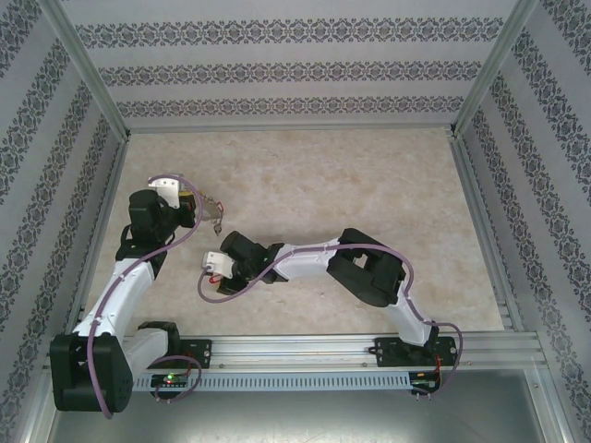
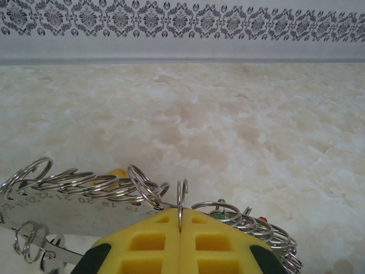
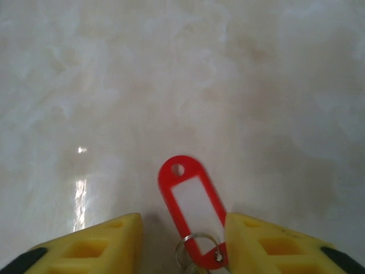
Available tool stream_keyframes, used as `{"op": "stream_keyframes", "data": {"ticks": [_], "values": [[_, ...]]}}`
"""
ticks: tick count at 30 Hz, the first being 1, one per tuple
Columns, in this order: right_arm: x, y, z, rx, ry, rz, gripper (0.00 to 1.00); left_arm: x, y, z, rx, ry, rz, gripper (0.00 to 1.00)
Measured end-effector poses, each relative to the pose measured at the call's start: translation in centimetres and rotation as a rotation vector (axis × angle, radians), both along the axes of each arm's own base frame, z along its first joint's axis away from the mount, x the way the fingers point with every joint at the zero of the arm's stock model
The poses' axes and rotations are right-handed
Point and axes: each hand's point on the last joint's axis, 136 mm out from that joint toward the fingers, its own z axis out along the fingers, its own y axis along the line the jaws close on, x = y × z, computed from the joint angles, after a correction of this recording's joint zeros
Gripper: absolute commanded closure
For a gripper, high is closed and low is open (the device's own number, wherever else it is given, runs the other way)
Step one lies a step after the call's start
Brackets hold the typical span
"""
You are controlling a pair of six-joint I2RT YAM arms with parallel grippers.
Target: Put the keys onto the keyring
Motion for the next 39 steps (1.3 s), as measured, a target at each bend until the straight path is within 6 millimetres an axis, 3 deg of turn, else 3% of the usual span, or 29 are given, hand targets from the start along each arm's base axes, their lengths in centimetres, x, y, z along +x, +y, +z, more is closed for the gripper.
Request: {"op": "stream_keyframes", "data": {"ticks": [3, 6, 9, 13, 20, 26, 33, 39], "values": [[0.3, -0.2, -0.2, -0.016, -0.005, -0.018, 0.81, -0.1, 0.0, -0.1, 0.0, 0.006, 0.001, 1.0], [0.2, -0.8, -0.2, -0.019, -0.012, -0.024, 0.84, -0.2, 0.0, -0.1, 0.0, 0.006, 0.002, 1.0], [0.1, -2.6, -0.1, -0.032, -0.004, -0.036, 0.84, -0.3, 0.0, 0.1, -0.003, 0.004, 0.003, 1.0], [0.8, -6.7, 0.2, -0.047, 0.036, -0.086, 0.83, -0.7, 0.0, -0.5, -0.014, 0.013, 0.007, 1.0], [5.4, -14.5, 2.4, -0.035, 0.055, -0.249, 0.82, -0.8, -0.1, -1.2, -0.034, 0.037, 0.01, 1.0], [8.0, -21.5, 2.3, -0.029, 0.104, -0.409, 0.76, -0.9, -0.5, -1.3, -0.054, 0.043, -0.008, 1.0], [9.8, -25.3, 3.6, 0.055, 0.198, -0.563, 0.69, -0.8, -1.0, -1.2, -0.074, 0.038, -0.028, 1.0], [12.1, -28.4, 2.6, 0.067, 0.397, -0.812, 0.59, -0.9, -1.2, -1.2, -0.09, 0.039, -0.035, 1.0]]}}
